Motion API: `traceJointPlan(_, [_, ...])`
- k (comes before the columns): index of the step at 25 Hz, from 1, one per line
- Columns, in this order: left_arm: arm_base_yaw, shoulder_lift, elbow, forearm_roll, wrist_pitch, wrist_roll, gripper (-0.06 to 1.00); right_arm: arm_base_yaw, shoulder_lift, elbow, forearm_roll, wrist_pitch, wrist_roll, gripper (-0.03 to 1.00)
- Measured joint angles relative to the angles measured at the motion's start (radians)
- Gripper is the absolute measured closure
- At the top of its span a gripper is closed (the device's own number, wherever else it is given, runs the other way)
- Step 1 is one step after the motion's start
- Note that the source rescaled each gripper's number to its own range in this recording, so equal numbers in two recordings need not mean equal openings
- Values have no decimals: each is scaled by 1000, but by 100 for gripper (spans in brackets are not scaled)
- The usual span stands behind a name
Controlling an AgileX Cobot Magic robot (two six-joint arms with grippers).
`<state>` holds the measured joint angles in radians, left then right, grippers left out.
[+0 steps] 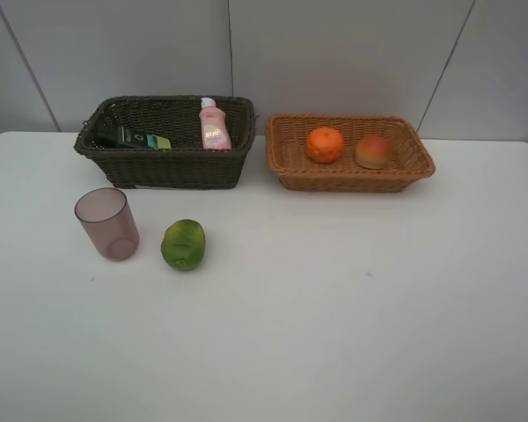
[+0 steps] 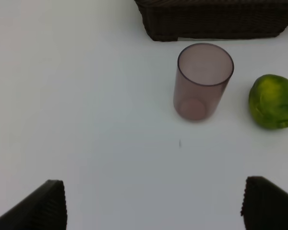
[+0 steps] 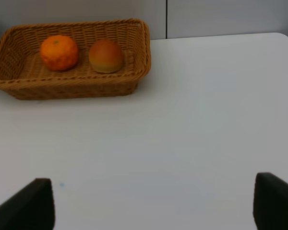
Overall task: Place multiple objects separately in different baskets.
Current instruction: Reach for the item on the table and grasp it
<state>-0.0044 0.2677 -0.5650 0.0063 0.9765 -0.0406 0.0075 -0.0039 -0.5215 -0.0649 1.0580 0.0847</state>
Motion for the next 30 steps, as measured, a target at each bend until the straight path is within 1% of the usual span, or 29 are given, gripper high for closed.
traceJointPlan(2, [0,123,-41,-15,-41,0,-1,0,0,0,0,0,0,14])
traceJointPlan(4, [0,259,-85,-20,-57,4,-1,0,0,0,0,0,0,14])
traceJointPlan(5, [0,380,-121,-21,-66,32,-1,0,0,0,0,0,0,14])
traceJointPlan(7, [-12,502,-156,-21,-72,57,-1,0,0,0,0,0,0,14])
traceJointPlan(9, [-51,604,-182,-15,-79,65,-1,0,0,0,0,0,0,14])
traceJointPlan(12, [-130,744,-215,22,-105,63,-1,0,0,0,0,0,0,14])
traceJointPlan(14, [-178,836,-237,52,-133,41,-1,0,0,0,0,0,0,14])
traceJointPlan(16, [-207,919,-268,80,-159,0,-1,0,0,0,0,0,0,14])
traceJointPlan(19, [-232,1047,-337,108,-174,-70,-1,0,0,0,0,0,0,14])
traceJointPlan(21, [-255,1130,-390,116,-178,-96,-1,0,0,0,0,0,0,14])
traceJointPlan(28, [-381,1377,-522,119,-213,-105,-1,0,0,0,0,0,0,14])
traceJointPlan(30, [-401,1439,-538,119,-223,-105,-1,0,0,0,0,0,0,14])
